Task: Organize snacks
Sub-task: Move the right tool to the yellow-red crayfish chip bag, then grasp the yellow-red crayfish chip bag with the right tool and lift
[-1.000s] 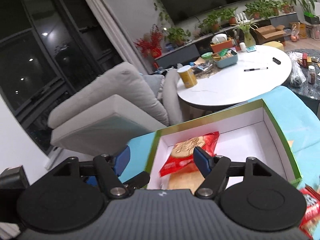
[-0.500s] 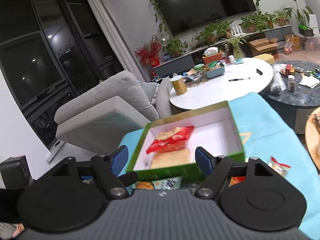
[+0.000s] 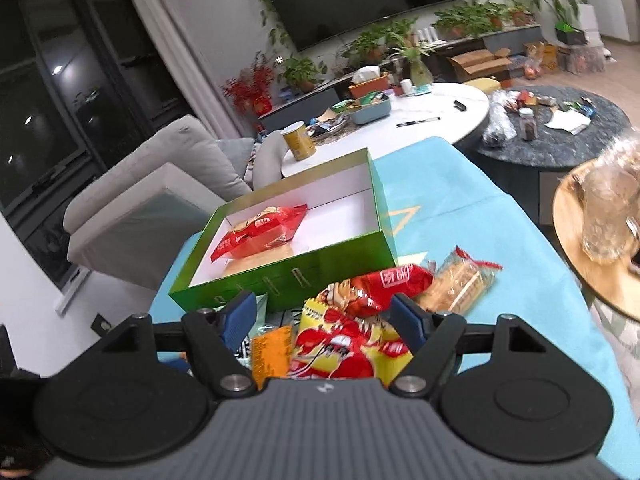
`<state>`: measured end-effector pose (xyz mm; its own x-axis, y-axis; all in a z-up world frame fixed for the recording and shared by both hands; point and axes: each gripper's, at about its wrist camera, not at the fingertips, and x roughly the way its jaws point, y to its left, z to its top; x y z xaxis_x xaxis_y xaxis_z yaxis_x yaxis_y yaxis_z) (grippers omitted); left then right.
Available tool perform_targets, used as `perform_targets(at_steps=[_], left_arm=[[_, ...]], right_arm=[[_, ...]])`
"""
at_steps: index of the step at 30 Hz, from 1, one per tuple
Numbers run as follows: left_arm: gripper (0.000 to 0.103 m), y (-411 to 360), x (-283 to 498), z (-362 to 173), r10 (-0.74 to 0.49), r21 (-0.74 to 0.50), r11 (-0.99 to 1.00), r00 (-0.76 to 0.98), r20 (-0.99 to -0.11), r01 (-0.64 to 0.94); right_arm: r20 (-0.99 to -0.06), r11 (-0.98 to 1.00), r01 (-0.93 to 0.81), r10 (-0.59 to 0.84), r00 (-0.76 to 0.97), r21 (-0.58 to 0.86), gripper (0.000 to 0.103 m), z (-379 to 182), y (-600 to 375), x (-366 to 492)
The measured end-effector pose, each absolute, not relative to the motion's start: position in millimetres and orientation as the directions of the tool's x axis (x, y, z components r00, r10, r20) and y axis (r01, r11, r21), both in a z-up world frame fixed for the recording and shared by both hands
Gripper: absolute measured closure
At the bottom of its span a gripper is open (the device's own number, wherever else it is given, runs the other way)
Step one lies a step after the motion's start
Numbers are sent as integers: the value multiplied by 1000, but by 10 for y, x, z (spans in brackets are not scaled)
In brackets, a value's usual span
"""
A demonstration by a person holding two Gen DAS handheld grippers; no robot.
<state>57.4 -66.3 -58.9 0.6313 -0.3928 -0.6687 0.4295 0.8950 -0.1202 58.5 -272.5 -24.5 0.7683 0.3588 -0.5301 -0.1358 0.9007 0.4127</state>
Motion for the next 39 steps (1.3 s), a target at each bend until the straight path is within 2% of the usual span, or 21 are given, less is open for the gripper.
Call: perform_targets(at_steps=[7,14,20,23,31,39], left_arm=[[19,-709,503,-774,-385,-105,884,585,-713,455],[19,-837,376,-907,-326,35,861,604,-727,508],[19,-651,467,-901,-200,121,911,679,-707,395],[19,-481,493,-842,-194,72,938,685,-702,340],[19,-431,463,-773,-397,-200,905,578,-713,375],[19,-723,442,-907,-422,-202,883,526,-739,424]], right_arm=[[-578,892,-150,396,713,426,40,-453,-2757,693],[-604,896,-122,384,699,428,39,-559,-2790,452],[-626,883,-94,397,671,459,39,-571,-2829,226],[-642,880,-117,420,642,459,39,-636,-2776,120],[-663,902,-68,363,655,427,39,-722,-2899,-6],[-649,875,-56,398,649,481,39,-770,-2976,12]])
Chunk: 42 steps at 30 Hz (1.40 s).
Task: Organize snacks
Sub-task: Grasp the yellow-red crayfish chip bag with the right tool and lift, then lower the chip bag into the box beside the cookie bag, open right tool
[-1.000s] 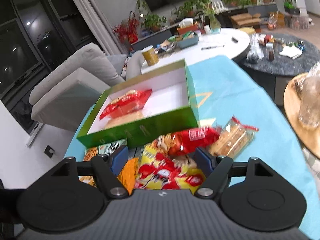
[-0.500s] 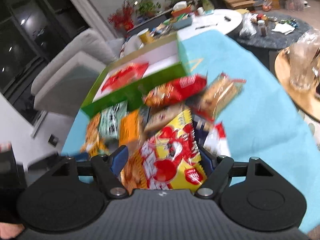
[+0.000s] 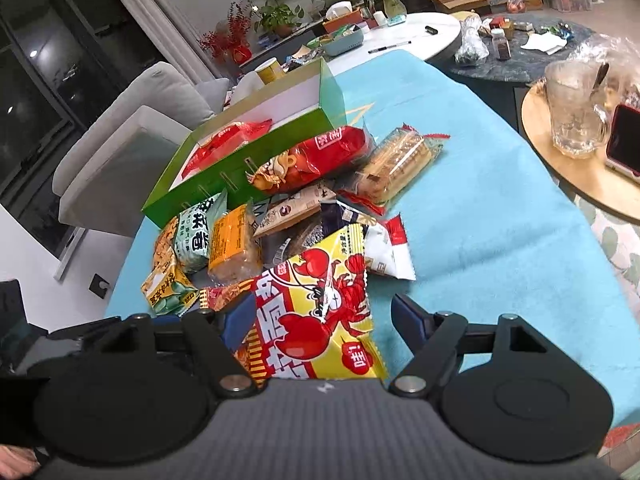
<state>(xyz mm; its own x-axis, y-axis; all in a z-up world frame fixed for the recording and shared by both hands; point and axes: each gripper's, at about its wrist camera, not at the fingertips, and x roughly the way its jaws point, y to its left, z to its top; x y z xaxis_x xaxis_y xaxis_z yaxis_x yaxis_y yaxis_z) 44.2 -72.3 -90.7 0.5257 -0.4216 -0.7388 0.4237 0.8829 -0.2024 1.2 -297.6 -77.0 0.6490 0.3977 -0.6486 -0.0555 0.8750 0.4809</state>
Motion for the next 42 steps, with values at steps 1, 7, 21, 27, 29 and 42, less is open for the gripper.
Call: perform_targets(at_steps=[1,7,21,27,29,42], left_arm=[[19,-736,449,-908,-425,-206,882,524,-738,425],[21,-783,498,-896,-447,-227,871,512,-733,435],[55,-907,327,-693,-484,-207,843,528,-698,497],[55,-857,291,-418,-471,-155,853,609,-638,498],[55,-870,328,-313,-462,-132,859,637,-617,495],[54,-811,1023,164,-411,-74,894,743,-529,442]], right_arm=[[-647,873,-56,401,648,484,39,-778,-2972,15],[-638,872,-89,418,647,481,39,-793,-2937,5],[-619,885,-143,417,666,443,50,-688,-2820,-150],[-558,875,-171,427,711,453,50,-455,-2786,-154],[-536,872,-182,431,726,455,50,-373,-2772,-105],[-439,844,-237,465,768,481,50,62,-2713,640]])
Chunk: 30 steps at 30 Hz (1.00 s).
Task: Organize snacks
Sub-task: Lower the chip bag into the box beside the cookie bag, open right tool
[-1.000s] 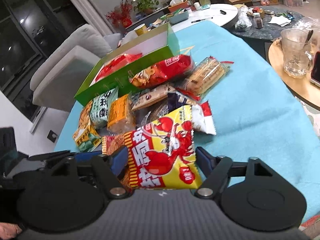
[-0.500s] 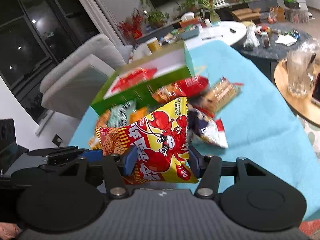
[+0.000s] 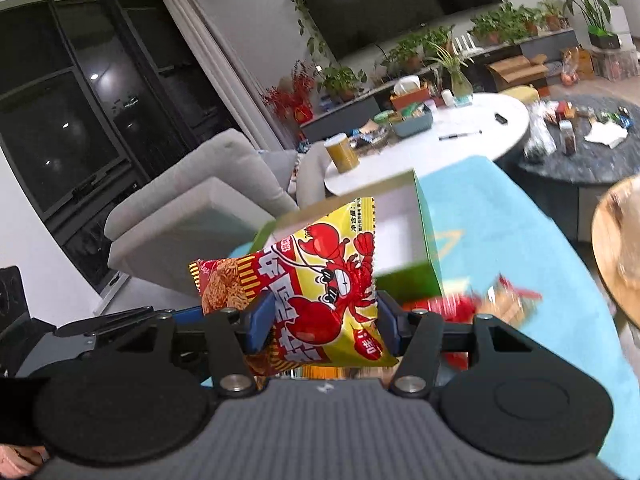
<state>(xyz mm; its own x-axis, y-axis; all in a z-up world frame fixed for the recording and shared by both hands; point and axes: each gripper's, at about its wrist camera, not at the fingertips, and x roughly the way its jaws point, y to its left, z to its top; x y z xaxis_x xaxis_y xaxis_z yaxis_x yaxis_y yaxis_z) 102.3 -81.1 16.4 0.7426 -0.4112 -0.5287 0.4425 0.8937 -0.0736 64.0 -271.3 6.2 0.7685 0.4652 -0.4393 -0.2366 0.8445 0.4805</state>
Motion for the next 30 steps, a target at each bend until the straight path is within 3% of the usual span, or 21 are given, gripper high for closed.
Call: perform_targets(at_steps=[12,26,30], left_arm=[[51,-811,1791,81,-398,-69,899,743,-538,432],[50,-818,2294,-325,-391,-102,902,689,-610,420],[45,-835,2306,-392,-364,-85,911,686,-630,405]], right_arm=[[-449,851,-228,455,769,473,50,17,-2669,1287],[-520,865,-181,436,735,468,50,-317,-2603,1672],[-546,877,-165,418,726,452,49,-379,-2595,1686]])
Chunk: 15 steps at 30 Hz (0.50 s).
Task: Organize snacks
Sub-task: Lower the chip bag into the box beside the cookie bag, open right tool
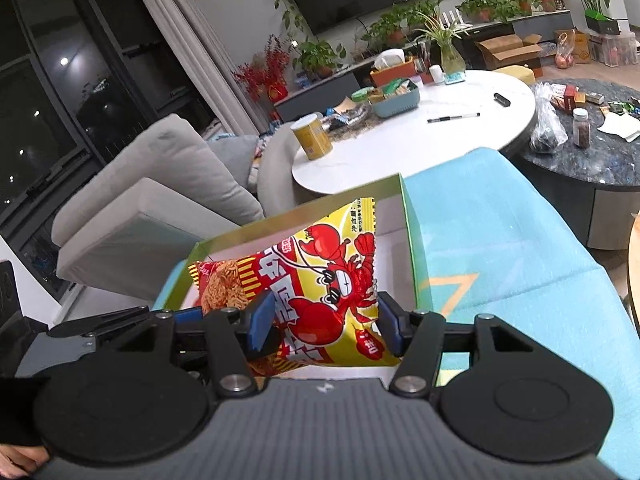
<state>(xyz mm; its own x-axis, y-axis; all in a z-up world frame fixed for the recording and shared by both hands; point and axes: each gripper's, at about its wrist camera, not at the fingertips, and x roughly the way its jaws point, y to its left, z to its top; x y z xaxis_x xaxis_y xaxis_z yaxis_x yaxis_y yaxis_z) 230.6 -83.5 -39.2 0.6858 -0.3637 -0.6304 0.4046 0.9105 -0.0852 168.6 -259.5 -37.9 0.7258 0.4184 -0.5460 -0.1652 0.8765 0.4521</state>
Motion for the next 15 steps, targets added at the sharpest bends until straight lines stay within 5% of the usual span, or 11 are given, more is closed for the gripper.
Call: perform_targets(at_steps=[15], left_arm=[[35,-517,1813,-49,-339,-82,930,755,-560,357]], right_arm=[[-502,888,-152,378,778,434,44,-81,-2696,1277]])
